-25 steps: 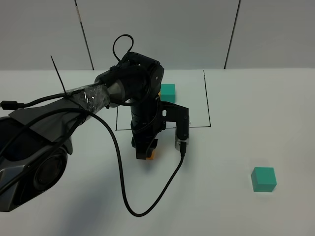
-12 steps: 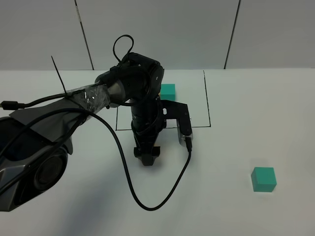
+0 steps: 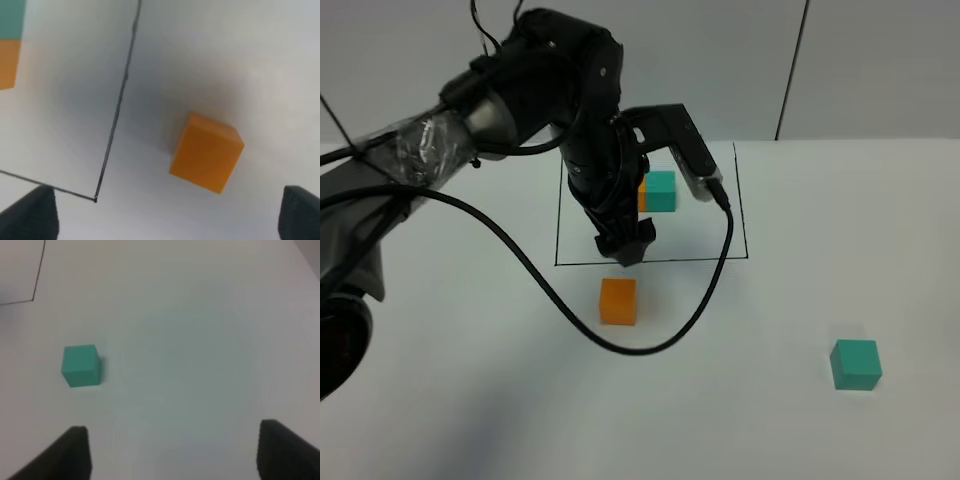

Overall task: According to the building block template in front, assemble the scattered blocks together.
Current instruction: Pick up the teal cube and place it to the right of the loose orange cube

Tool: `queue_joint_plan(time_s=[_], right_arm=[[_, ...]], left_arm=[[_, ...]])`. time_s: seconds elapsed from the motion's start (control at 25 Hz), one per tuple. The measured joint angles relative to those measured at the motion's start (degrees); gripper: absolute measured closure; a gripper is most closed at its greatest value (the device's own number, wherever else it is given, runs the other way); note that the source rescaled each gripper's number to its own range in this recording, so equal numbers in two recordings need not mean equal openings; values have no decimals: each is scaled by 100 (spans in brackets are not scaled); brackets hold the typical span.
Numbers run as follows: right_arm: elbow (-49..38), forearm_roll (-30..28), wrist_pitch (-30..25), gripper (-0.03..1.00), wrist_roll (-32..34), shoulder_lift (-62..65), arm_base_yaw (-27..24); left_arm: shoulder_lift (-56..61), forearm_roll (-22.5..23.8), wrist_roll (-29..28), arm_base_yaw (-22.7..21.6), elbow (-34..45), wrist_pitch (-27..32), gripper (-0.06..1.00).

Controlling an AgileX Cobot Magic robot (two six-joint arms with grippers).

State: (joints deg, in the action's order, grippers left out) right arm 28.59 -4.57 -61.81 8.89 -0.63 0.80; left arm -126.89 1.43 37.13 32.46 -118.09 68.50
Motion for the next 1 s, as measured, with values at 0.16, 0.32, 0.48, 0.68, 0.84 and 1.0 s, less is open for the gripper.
queue_joint_plan(time_s=[0.16, 0.32, 0.48, 0.68, 0.84, 1.0], right_arm=[[0, 0, 0, 53, 0, 0, 0], [0, 0, 0, 53, 0, 0, 0], [0, 0, 0, 53, 0, 0, 0], [0, 0, 0, 53, 0, 0, 0], [0, 0, 0, 53, 0, 0, 0], [0, 0, 0, 53, 0, 0, 0]], left_arm=[[424, -4, -784, -241, 0, -6, -3], [865, -65, -1185, -718, 0, -5, -1], [1394, -236, -1370, -1322, 143, -5, 0], [2262, -283, -1495, -2253, 1158, -5, 3], [3303, -346, -1735, -3126, 2395, -590, 5], [4681, -334, -1831, -3638, 3750, -1504, 6]])
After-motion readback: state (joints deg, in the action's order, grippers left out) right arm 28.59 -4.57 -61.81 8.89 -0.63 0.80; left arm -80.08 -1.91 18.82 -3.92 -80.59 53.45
